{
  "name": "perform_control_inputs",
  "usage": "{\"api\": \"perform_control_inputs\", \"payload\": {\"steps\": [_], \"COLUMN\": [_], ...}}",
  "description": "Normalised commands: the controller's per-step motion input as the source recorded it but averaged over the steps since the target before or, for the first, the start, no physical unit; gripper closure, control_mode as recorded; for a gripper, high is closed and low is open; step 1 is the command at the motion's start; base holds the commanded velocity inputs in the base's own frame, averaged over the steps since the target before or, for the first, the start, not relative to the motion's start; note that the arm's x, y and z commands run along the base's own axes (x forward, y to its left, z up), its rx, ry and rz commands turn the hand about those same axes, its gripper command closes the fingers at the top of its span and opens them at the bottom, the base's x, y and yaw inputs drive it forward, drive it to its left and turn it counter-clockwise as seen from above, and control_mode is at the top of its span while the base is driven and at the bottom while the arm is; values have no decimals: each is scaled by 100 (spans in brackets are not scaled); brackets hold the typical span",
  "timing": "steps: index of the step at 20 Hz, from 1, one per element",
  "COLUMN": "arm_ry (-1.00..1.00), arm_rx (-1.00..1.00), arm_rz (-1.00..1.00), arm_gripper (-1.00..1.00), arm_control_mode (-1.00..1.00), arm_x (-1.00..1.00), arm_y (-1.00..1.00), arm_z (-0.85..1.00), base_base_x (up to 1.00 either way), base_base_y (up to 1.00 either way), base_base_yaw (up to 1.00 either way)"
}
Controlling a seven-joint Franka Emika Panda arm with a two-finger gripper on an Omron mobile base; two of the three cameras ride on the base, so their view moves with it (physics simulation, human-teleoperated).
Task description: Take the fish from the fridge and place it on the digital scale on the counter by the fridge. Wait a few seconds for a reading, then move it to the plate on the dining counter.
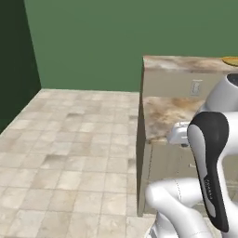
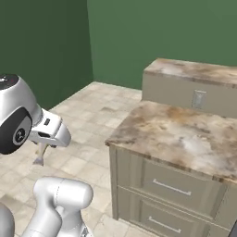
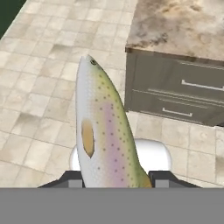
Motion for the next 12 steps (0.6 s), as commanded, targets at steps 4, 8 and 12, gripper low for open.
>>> {"api": "perform_control_inputs", "payload": {"steps": [4,8,12], "arm_ry": [0,0,0], "arm_rx": [0,0,0], "arm_rz": [0,0,0], "arm_gripper": [100,100,100], "arm_control_mode": [100,100,100], "arm_x": [0,0,0], "arm_y": [0,0,0], "arm_z": [0,0,0], "base_base_x": [79,83,79], "base_base_y": [84,74,70], "base_base_yaw": [-62,-67,-69]}}
